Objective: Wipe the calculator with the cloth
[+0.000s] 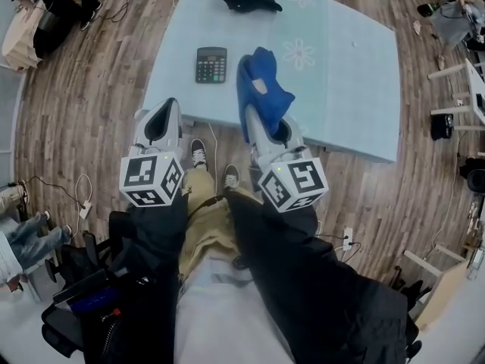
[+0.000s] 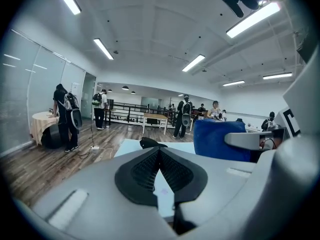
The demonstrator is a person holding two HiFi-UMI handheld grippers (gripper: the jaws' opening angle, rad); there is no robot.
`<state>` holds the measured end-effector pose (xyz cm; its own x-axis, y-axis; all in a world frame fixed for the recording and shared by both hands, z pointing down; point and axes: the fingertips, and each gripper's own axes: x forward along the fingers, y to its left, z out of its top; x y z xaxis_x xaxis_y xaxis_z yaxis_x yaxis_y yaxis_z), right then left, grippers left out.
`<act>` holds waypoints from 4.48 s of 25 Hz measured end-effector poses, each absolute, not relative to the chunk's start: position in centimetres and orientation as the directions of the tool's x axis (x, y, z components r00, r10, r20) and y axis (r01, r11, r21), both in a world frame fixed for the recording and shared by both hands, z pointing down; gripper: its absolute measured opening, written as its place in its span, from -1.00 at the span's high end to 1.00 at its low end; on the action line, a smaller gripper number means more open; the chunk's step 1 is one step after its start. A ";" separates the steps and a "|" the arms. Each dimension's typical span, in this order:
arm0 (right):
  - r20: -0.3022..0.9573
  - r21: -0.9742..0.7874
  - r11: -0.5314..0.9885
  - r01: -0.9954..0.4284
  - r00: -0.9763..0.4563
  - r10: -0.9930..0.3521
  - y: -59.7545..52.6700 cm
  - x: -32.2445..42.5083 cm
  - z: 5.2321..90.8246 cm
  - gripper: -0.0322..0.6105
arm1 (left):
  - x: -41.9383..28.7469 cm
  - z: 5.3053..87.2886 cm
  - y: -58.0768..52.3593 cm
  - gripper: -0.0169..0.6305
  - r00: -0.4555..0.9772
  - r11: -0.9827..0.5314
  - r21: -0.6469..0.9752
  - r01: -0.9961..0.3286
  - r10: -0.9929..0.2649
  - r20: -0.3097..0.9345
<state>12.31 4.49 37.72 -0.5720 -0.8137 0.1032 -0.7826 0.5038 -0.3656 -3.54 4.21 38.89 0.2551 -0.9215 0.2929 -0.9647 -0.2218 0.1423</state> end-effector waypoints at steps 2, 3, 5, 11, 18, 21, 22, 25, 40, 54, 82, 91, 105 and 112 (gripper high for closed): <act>0.108 -0.364 0.496 -0.788 -0.564 -0.818 2.8 12.0 38.0 0.69 | -3.7 39.1 2.0 0.96 0.273 -0.240 0.147 -0.960 -0.917 0.291; 0.109 -0.362 0.491 -0.792 -0.559 -0.822 2.2 11.9 38.0 0.69 | -3.7 39.1 1.0 0.96 0.285 -0.251 0.150 -0.956 -0.914 0.290; 0.116 -0.356 0.483 -0.800 -0.550 -0.827 0.8 11.3 37.9 0.69 | -4.1 39.1 -1.1 0.96 0.307 -0.271 0.161 -0.949 -0.908 0.286; 0.123 -0.340 0.468 -0.816 -0.532 -0.838 -1.1 10.4 37.6 0.69 | -3.9 38.5 -4.0 0.96 0.360 -0.322 0.179 -0.930 -0.896 0.258; 0.130 -0.339 0.473 -0.814 -0.538 -0.833 -2.5 9.2 37.8 0.69 | -4.5 39.1 -4.8 0.96 0.368 -0.328 0.186 -0.926 -0.890 0.267; 0.154 -0.336 0.459 -0.823 -0.528 -0.835 -4.7 7.7 38.3 0.69 | -6.3 40.0 -6.7 0.96 0.373 -0.324 0.203 -0.924 -0.883 0.284; 0.164 -0.334 0.452 -0.827 -0.523 -0.836 -5.3 7.3 38.5 0.69 | -6.8 40.4 -7.3 0.96 0.375 -0.324 0.211 -0.922 -0.880 0.290; 0.204 -0.328 0.426 -0.843 -0.504 -0.839 -7.4 6.0 39.4 0.69 | -8.8 41.6 -9.2 0.96 0.385 -0.320 0.239 -0.917 -0.869 0.312; 0.391 -0.350 0.308 -0.884 -0.437 -0.810 -10.3 3.2 45.8 0.69 | -12.6 48.2 -13.6 0.96 0.431 -0.318 0.313 -0.895 -0.796 0.425; 0.587 -0.320 0.336 -0.886 -0.464 -0.664 -14.2 5.1 56.7 0.69 | -11.0 59.1 -13.0 0.96 0.364 -0.188 0.327 -0.926 -0.671 0.646; 0.818 -0.017 0.590 -0.807 -0.351 -0.456 -18.4 -1.5 71.6 0.69 | -12.7 67.5 -14.9 0.96 0.334 -0.062 0.358 -0.932 -0.529 0.780; 0.832 -0.058 0.634 -0.772 -0.388 -0.397 -16.6 -2.8 73.3 0.69 | -13.7 67.8 -14.4 0.96 0.320 -0.037 0.358 -0.933 -0.539 0.779; 0.827 -0.182 0.689 -0.702 -0.488 -0.280 -10.2 -6.1 73.0 0.69 | -15.1 66.4 -10.7 0.96 0.292 -0.010 0.349 -0.937 -0.569 0.769; 0.793 -0.239 0.692 -0.682 -0.548 -0.267 -9.0 -7.5 71.7 0.69 | -15.6 66.5 -10.3 0.96 0.286 -0.001 0.350 -0.937 -0.577 0.765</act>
<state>-7.51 -9.02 71.73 -0.5480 -0.2667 0.7928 -0.6818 0.6916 -0.2386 -15.59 -10.32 66.50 0.2861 -0.5775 0.7646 -0.9367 -0.0006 0.3500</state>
